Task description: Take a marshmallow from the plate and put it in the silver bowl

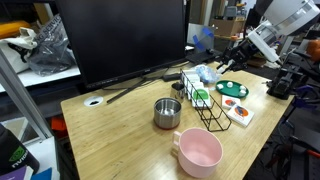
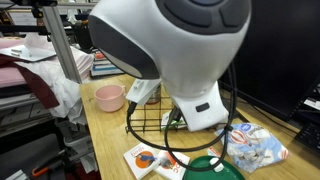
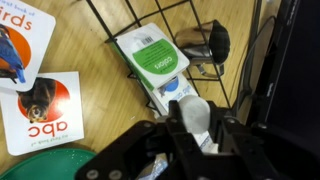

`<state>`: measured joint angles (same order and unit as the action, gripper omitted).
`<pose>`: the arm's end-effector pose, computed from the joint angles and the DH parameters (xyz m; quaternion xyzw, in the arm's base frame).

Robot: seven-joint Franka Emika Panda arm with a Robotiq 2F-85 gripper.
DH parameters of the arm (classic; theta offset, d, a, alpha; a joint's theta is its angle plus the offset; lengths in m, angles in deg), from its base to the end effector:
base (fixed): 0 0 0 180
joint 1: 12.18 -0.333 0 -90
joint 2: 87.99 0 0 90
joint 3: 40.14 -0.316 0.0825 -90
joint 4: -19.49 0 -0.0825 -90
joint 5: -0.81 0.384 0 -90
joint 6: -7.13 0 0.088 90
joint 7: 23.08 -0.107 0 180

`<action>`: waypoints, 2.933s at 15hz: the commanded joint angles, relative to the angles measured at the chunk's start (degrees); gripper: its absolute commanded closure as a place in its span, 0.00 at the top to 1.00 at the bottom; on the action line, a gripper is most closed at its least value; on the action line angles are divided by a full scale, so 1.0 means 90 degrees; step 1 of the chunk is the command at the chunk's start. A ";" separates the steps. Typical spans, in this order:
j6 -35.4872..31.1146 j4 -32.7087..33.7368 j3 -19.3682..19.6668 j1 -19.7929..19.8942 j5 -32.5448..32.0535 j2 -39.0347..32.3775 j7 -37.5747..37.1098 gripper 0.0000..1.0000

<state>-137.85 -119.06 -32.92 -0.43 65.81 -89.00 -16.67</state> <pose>0.4630 -0.1694 0.3066 -0.7913 0.5145 -0.1114 0.3110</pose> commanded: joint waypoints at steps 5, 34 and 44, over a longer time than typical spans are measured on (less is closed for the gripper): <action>0.0065 -0.0325 -0.0312 -0.0722 -0.1111 0.0745 0.0148 0.07; -0.0352 0.0766 -0.1463 -0.1930 -0.3380 -0.0424 0.0058 0.30; 0.0417 0.1835 -0.1411 -0.2018 -0.5300 -0.1093 -0.1241 0.07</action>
<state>-138.71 -107.68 -45.91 -18.65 23.72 -95.39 -24.03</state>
